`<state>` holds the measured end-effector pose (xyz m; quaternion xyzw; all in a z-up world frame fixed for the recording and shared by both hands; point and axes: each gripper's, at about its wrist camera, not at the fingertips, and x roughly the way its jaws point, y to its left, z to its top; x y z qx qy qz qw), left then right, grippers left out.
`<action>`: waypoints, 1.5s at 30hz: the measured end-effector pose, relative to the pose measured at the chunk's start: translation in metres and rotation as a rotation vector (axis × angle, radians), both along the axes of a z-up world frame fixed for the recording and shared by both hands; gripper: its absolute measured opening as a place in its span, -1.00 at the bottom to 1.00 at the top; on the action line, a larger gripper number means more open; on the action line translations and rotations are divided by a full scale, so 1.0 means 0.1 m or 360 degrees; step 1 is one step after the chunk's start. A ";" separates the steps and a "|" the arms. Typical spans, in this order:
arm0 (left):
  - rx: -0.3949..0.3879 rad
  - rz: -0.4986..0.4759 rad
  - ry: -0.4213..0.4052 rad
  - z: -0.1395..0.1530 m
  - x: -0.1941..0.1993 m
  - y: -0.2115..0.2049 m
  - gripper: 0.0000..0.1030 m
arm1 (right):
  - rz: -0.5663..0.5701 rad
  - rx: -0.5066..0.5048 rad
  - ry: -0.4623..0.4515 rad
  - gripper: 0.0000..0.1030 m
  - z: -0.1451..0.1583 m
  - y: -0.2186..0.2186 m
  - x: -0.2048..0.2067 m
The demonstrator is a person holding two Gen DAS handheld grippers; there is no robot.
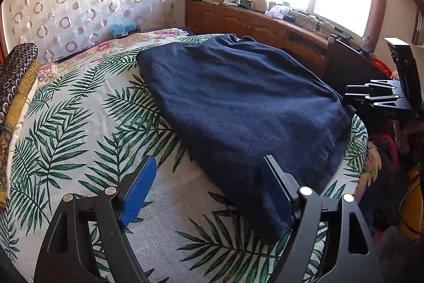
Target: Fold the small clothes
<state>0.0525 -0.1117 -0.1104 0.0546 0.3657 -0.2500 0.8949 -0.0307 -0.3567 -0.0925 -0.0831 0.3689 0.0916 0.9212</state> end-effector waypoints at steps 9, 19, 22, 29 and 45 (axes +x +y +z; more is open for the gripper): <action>-0.0018 -0.0045 0.0045 -0.03 -0.01 -0.01 0.56 | 0.0048 0.0053 0.0074 0.04 -0.29 -0.06 0.07; -0.0051 -0.0161 0.0151 -0.08 -0.12 -0.05 -0.11 | 0.0138 0.0163 0.0107 0.04 -0.34 -0.15 0.05; -0.0027 -0.0173 0.0175 -0.09 -0.11 -0.08 -0.11 | 0.0196 0.0157 0.0141 0.04 -0.32 -0.13 0.03; -0.0043 -0.0246 0.0211 -0.09 -0.10 -0.13 -0.19 | 0.0284 0.0216 0.0144 -0.63 -0.31 -0.10 0.04; -0.0196 -0.0230 0.0017 0.30 -0.07 0.01 -0.91 | 0.0187 0.0365 -0.0256 -0.82 0.07 -0.08 -0.12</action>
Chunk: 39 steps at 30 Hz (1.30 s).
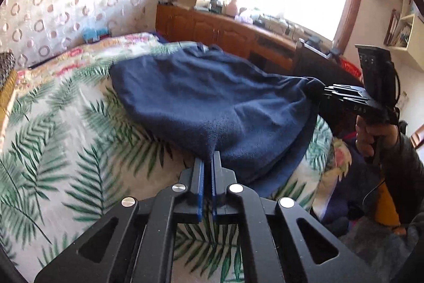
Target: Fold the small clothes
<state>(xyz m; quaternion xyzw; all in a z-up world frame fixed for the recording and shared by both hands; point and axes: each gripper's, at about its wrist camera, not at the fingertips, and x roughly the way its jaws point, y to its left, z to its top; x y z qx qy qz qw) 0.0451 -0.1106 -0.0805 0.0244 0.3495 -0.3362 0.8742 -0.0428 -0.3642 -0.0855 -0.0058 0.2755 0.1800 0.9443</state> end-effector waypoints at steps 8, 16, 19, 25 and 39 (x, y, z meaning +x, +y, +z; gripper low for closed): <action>-0.0078 0.0070 -0.0098 0.44 0.52 0.05 -0.91 | 0.0013 -0.0021 -0.0177 -0.83 0.44 0.17 0.50; -0.0063 0.0129 -0.0074 0.51 1.21 0.03 -0.91 | -0.0062 -0.0094 -0.0191 -0.82 0.48 0.25 1.18; -0.0034 0.0145 -0.0045 0.44 1.45 0.02 -0.91 | -0.0079 -0.0114 -0.0161 -0.82 0.44 0.35 1.38; 0.0002 0.0169 0.0047 0.27 1.79 0.04 -0.91 | -0.0063 -0.0121 -0.0099 -0.82 0.43 0.47 1.68; 0.0099 0.0254 0.0015 0.23 1.90 0.15 -0.17 | -0.0037 -0.0207 0.0043 -0.82 0.54 0.47 2.04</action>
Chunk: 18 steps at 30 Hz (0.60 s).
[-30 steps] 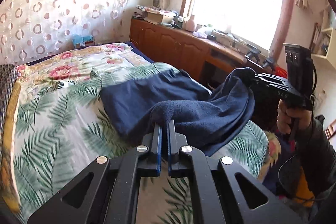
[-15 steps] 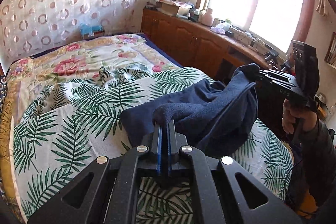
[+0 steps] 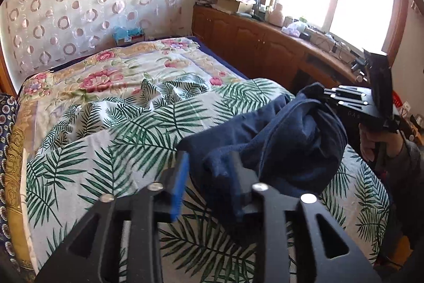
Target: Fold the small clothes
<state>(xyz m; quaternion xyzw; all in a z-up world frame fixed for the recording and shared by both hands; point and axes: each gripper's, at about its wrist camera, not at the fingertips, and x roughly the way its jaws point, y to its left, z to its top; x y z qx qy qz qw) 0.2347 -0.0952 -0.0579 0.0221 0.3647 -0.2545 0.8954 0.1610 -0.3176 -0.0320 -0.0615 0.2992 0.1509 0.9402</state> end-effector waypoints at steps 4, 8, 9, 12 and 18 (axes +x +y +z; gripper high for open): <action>-0.0007 0.0014 0.0015 0.03 0.02 0.13 0.45 | -0.0037 0.0040 -0.0041 -0.82 0.14 -0.01 0.02; 0.0017 0.0016 0.0002 0.02 -0.03 0.20 0.55 | -0.0036 0.0037 -0.0129 -0.71 0.32 -0.03 -0.13; 0.0029 0.0022 0.0002 0.00 -0.04 0.21 0.55 | -0.0046 0.0027 -0.0142 -0.67 0.37 -0.04 -0.17; 0.0052 0.0004 0.0025 -0.06 -0.06 0.21 0.55 | -0.0106 -0.0005 -0.0177 -0.14 0.45 -0.10 -0.27; 0.0110 -0.0037 0.0067 -0.20 -0.10 0.14 0.55 | -0.0060 0.0018 -0.0122 -0.07 0.42 -0.19 -0.43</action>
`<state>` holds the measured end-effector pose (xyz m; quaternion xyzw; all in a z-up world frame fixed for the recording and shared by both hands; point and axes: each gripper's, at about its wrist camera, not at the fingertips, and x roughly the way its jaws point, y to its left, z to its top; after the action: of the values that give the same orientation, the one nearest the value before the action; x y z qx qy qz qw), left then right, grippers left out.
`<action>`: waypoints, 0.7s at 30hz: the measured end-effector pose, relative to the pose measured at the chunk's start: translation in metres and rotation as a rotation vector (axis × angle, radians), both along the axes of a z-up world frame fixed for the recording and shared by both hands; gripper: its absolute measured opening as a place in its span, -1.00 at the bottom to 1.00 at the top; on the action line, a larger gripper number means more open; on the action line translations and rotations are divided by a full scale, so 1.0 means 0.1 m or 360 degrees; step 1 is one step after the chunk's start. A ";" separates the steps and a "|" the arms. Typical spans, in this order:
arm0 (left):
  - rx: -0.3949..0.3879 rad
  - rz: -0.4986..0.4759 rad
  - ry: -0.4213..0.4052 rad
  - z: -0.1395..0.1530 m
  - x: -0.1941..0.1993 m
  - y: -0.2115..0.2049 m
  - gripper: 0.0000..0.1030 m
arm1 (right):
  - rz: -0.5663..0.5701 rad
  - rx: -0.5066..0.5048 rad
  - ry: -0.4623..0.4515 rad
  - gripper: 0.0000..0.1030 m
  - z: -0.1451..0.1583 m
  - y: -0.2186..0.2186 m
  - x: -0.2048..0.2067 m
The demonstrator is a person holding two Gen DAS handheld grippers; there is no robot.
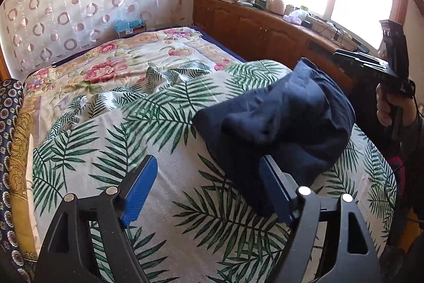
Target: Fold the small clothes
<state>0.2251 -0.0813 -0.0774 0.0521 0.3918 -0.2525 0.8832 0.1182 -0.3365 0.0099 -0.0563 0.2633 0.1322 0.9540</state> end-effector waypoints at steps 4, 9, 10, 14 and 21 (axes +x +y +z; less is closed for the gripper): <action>0.0004 -0.0060 0.0024 -0.06 -0.03 -0.08 0.55 | 0.0094 -0.0038 0.0130 -0.07 -0.18 0.08 0.06; 0.0029 -0.0090 0.0021 -0.07 0.06 -0.23 0.55 | 0.0123 0.0013 0.0255 -0.07 -0.23 0.11 0.34; 0.0030 -0.0100 0.0025 -0.07 0.10 -0.26 0.55 | 0.0117 0.0040 0.0272 -0.07 -0.22 0.10 0.39; 0.0079 -0.0111 0.0003 -0.07 0.24 -0.35 0.55 | 0.0204 0.0175 0.0321 -0.37 -0.10 0.06 0.59; 0.0033 -0.0019 0.0001 -0.03 0.43 -0.33 0.55 | 0.0201 0.0328 0.0164 -0.89 0.04 -0.22 0.53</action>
<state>0.2682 -0.1140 -0.0803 0.0634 0.3942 -0.2537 0.8811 0.1715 -0.3582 0.0136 0.0324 0.2931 0.2210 0.9296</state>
